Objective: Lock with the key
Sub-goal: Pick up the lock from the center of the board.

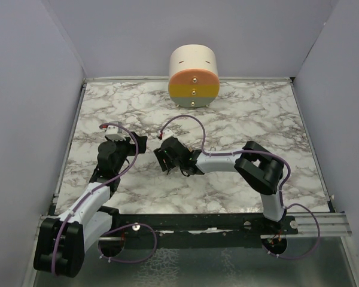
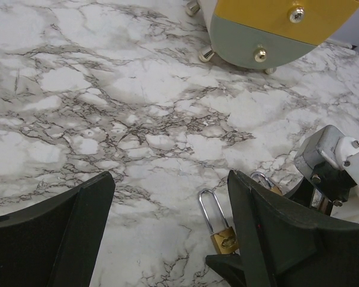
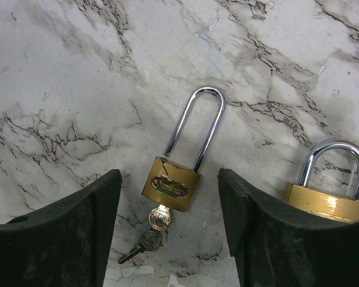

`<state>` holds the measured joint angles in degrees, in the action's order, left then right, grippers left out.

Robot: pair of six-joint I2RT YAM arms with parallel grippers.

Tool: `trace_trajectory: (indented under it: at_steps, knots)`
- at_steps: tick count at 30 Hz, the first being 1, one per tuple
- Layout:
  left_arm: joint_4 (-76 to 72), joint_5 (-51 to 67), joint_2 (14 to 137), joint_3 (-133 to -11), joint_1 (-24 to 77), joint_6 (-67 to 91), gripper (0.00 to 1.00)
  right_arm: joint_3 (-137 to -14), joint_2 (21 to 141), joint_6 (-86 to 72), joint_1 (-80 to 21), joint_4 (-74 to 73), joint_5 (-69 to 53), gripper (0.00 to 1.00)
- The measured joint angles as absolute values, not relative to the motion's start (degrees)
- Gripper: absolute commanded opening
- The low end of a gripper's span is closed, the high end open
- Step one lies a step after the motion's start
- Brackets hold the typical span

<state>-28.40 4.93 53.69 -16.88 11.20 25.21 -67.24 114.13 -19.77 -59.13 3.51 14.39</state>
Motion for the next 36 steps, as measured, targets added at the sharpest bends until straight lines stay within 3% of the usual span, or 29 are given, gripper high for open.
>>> trace_trajectory:
  at_steps: [18, 22, 24, 25, 26, 36]
  knots:
    - [-29.21, 4.91, 55.13, -16.67, 10.92, 25.98, 0.79, -69.04, 115.37, -21.47, -61.01, 0.69, 20.23, 0.57]
    - [-29.56, 4.91, 55.13, -16.60, 10.90, 26.26, 0.79, -69.08, 115.39, -23.11, -61.91, -0.03, 22.20, 0.43]
    - [-29.56, 4.89, 55.13, -16.58, 10.85, 26.33, 0.79, -69.17, 115.42, -23.70, -62.15, -0.47, 22.68, 0.26]
    - [-29.58, 4.89, 55.13, -16.58, 10.83, 26.39, 0.79, -69.28, 115.44, -23.90, -62.35, -0.71, 22.96, 0.10]
    - [-29.61, 4.89, 55.13, -16.58, 10.83, 26.46, 0.79, -69.28, 115.44, -24.18, -62.48, -0.91, 23.14, 0.02]
    - [-29.98, 4.86, 54.92, -16.51, 10.55, 27.14, 0.80, -70.13, 115.74, -23.18, -63.07, -1.80, 25.32, 0.01]
